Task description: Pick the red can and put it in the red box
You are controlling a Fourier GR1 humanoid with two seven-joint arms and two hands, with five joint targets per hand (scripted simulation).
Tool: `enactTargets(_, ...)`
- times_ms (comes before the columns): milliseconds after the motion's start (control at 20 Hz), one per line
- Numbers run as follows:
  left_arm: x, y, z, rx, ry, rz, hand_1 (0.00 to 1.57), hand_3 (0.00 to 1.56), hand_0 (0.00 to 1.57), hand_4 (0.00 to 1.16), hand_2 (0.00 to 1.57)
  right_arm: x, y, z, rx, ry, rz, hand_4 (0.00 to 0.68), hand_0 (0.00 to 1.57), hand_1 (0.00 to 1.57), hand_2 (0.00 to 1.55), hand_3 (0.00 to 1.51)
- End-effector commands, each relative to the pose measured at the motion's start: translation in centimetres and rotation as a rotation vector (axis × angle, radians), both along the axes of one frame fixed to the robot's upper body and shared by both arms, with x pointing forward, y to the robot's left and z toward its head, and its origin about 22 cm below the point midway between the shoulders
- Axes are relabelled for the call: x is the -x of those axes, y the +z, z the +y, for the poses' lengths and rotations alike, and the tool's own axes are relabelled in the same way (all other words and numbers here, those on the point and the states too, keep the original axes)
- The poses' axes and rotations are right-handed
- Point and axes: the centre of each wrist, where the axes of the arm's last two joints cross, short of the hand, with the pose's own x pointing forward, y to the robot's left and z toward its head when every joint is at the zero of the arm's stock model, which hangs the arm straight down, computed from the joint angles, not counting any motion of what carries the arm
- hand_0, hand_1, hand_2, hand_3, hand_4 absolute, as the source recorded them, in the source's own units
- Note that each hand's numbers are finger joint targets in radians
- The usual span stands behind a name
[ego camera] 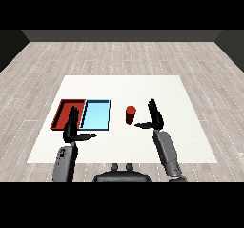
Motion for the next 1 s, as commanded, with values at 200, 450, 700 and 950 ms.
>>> enactTargets(200,-0.4,-1.2,-0.9,0.022,-0.001,0.003,0.0,0.0,0.0,0.0,0.0,-2.8,-2.2,2.1,-0.053,0.008,0.047,0.0,0.0,0.0,0.0,0.0)
enactTargets(450,1.5,-0.6,0.7,0.037,-0.016,-0.006,0.0,0.0,0.0,0.0,0.0,-1.7,-3.2,4.6,-0.06,0.01,0.045,0.0,0.0,0.0,0.0,0.0)
enactTargets(700,0.9,0.6,1.7,0.034,-0.012,-0.018,0.0,0.0,0.0,0.0,0.0,-0.7,-5.1,1.6,-0.116,0.029,0.073,0.0,0.0,0.0,0.0,0.0)
enactTargets(950,0.2,0.5,0.5,0.024,-0.015,-0.006,0.0,0.0,0.0,0.0,0.0,-4.1,-4.0,5.0,-0.114,0.001,0.086,0.0,0.0,0.0,0.0,0.0)
